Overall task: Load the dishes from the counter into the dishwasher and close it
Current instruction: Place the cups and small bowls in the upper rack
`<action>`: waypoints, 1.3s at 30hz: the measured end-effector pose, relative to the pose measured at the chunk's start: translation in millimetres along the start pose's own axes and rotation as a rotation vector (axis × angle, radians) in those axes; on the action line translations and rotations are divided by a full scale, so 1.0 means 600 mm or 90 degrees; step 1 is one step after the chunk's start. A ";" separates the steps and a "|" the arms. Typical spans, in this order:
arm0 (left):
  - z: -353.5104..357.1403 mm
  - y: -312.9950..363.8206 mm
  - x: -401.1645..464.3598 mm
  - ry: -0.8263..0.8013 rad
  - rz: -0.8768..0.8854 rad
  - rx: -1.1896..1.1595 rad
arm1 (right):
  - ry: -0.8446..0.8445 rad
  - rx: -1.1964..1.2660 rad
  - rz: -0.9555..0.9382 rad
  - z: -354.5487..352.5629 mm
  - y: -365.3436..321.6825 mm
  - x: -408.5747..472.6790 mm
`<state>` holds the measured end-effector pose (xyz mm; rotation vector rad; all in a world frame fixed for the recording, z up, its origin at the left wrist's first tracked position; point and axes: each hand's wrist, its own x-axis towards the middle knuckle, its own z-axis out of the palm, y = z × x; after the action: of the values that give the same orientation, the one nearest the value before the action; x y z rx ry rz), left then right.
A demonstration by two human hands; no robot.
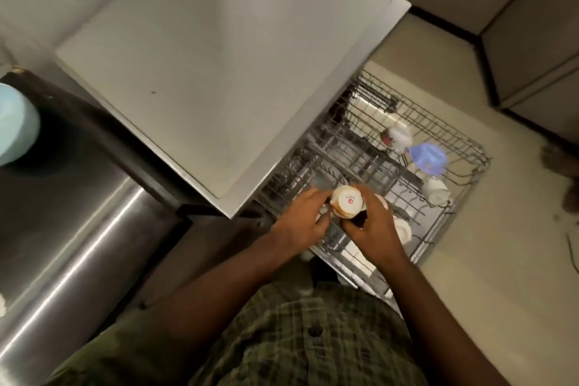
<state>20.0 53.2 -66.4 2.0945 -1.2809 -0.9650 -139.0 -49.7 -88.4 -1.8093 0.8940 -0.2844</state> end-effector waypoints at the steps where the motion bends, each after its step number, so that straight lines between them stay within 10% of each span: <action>1: 0.008 0.000 0.003 -0.006 -0.013 0.003 | -0.010 0.002 0.010 0.001 0.010 -0.001; 25: 0.131 -0.028 0.154 -0.107 -0.302 -0.173 | -0.093 -0.127 0.187 0.006 0.141 0.131; 39: 0.172 -0.041 0.204 -0.098 -0.292 -0.161 | -0.126 -0.162 0.261 0.012 0.165 0.194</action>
<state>-9.3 -51.6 -186.5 2.1825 -0.7018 -1.4225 -98.0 -142.1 -203.5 -1.7921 1.1697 0.2754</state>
